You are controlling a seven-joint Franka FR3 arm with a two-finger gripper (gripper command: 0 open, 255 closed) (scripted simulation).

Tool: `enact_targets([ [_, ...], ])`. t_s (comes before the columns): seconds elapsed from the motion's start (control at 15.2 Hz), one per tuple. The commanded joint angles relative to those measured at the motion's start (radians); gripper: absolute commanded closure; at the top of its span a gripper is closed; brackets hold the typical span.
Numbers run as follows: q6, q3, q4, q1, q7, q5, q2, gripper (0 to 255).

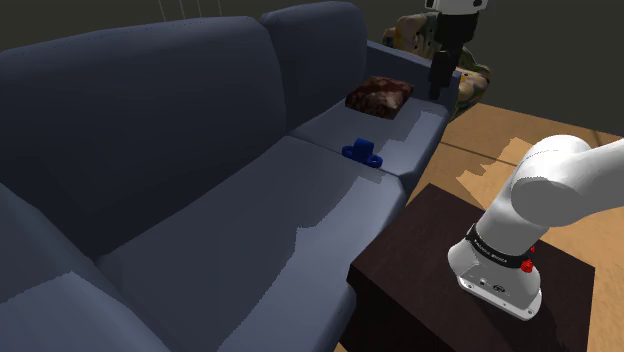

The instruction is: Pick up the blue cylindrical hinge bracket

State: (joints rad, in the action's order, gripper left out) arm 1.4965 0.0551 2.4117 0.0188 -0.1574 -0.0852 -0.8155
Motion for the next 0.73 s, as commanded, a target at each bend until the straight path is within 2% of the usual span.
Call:
enact_targets([
  [0.0,0.000,0.000,0.000,0.000,0.000,0.000,0.000,0],
  [0.66,0.374,0.156,0.087,-0.034,-0.102,-0.033,0.217,0],
])
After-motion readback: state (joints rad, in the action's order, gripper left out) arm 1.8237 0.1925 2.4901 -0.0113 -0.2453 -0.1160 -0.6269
